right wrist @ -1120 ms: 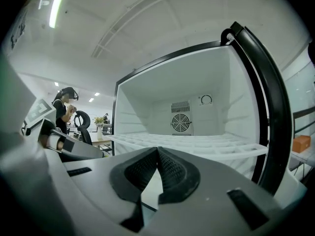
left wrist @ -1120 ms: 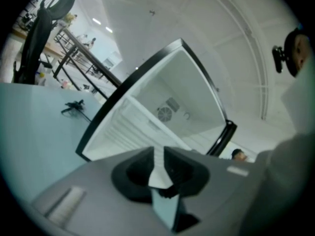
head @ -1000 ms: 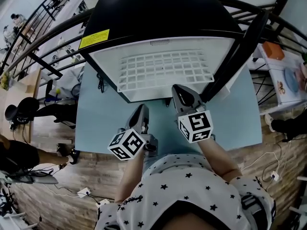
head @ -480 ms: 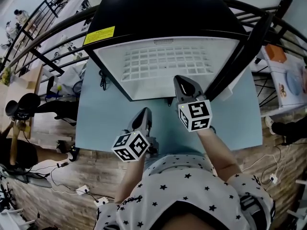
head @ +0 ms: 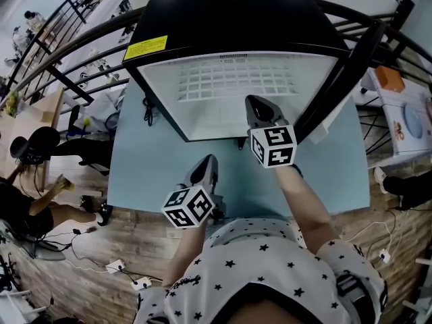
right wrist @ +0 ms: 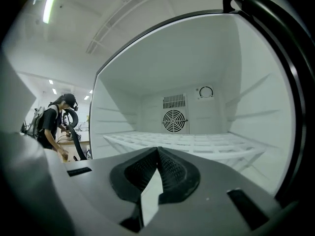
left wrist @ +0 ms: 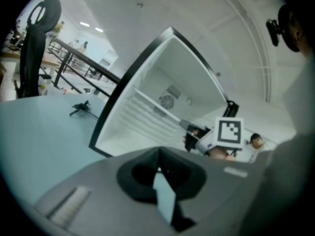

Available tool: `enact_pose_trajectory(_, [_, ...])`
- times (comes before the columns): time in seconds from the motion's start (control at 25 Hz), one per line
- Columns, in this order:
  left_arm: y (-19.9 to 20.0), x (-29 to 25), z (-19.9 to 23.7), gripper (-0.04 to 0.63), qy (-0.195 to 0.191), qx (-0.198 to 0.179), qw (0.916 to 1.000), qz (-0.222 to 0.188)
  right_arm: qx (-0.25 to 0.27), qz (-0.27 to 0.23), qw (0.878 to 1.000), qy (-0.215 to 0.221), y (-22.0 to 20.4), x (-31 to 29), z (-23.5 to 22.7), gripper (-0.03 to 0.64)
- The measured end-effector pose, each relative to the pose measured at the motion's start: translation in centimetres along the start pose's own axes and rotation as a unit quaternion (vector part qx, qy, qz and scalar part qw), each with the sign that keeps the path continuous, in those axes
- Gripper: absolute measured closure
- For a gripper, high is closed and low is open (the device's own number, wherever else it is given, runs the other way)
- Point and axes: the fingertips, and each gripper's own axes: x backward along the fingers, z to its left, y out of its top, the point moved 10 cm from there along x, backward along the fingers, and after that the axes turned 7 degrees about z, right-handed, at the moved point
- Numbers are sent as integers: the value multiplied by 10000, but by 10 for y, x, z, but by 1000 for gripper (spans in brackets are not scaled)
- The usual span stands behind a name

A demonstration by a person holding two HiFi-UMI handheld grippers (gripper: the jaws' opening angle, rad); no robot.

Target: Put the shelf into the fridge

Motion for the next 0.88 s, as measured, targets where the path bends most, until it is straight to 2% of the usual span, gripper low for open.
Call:
enact_pose_trajectory(0.32, [-6, 2, -1, 591, 173, -156, 9997, 93, -67, -70, 9999, 43, 0, 1, -4, 597])
enact_pose_trajectory(0.48, [-8, 5, -3, 591, 161, -286, 9994, 102, -480, -159, 9986, 135, -6, 3, -4, 595])
enact_pose_trajectory(0.68, [-8, 17, 0, 591, 211, -603, 9978, 166, -443, -229, 9981, 355, -19, 33, 26, 595])
enact_pose_trajectory(0.88, [-9, 20, 0, 590, 33, -718, 9970, 296, -620, -282, 9965, 486, -26, 71, 49, 595])
